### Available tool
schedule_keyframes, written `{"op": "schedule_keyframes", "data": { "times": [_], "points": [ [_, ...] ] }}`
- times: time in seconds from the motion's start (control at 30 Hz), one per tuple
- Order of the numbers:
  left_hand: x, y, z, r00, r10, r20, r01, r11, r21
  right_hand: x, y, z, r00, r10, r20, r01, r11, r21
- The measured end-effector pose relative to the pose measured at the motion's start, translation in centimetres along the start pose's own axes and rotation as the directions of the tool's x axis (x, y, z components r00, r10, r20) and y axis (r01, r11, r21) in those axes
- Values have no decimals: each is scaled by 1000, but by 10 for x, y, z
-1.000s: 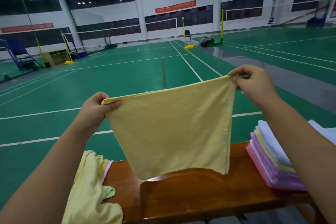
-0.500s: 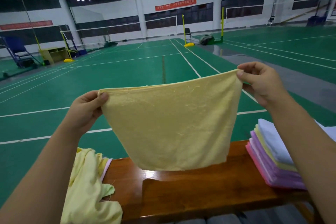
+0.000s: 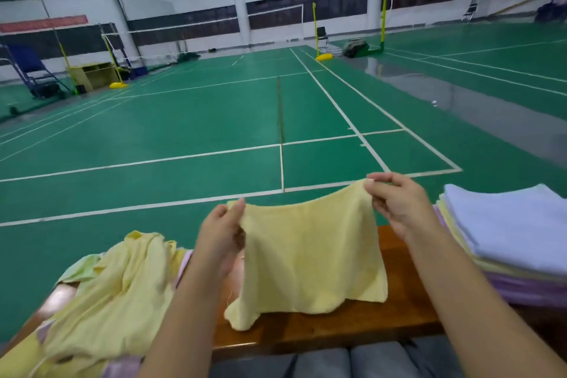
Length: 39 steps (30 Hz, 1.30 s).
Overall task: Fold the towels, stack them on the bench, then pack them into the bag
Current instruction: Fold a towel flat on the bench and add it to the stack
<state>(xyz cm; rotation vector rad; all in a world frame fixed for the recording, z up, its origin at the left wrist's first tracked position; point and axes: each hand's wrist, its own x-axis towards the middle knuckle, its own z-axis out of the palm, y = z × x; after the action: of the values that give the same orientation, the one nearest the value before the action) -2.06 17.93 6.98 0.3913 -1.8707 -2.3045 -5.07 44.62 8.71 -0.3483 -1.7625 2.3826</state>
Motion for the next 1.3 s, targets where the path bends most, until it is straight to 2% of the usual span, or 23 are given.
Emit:
{"op": "schedule_keyframes", "data": {
  "times": [0.1,0.2,0.3,0.4,0.53,0.77,0.93,1.1,1.2,1.23,1.3],
  "points": [
    [-27,-30,30,996,-49,73,42,994,100,-26,33,18,997,-67,37,74,963,-259],
    [-45,-46,50,993,-15,116,-5,985,171,-51,51,30,976,-153,157,207,876,-435],
    [-56,-53,57,987,70,148,-106,961,256,-65,58,33,954,-212,214,290,833,-471],
    [-60,-57,56,971,161,178,-222,886,408,-67,61,29,945,-255,206,326,804,-498],
    [-62,-61,56,950,226,214,-305,813,496,-70,68,27,915,-330,232,404,756,-515],
    [-61,-64,58,954,205,220,-295,779,554,-77,77,25,854,-429,294,520,689,-504],
    [-58,-66,54,945,122,304,-264,833,486,-77,80,22,824,-416,384,566,625,-537],
    [-63,-66,53,921,22,390,-167,925,341,-73,77,16,845,-368,389,534,631,-563],
    [-61,-67,46,942,14,334,-124,942,312,-69,72,9,874,-310,374,474,713,-517],
    [-58,-69,40,961,72,269,-168,919,355,-68,70,7,889,-269,369,436,746,-504],
    [-45,-72,24,946,269,182,-325,769,551,-68,66,2,908,-200,367,367,802,-471]
  ]
}}
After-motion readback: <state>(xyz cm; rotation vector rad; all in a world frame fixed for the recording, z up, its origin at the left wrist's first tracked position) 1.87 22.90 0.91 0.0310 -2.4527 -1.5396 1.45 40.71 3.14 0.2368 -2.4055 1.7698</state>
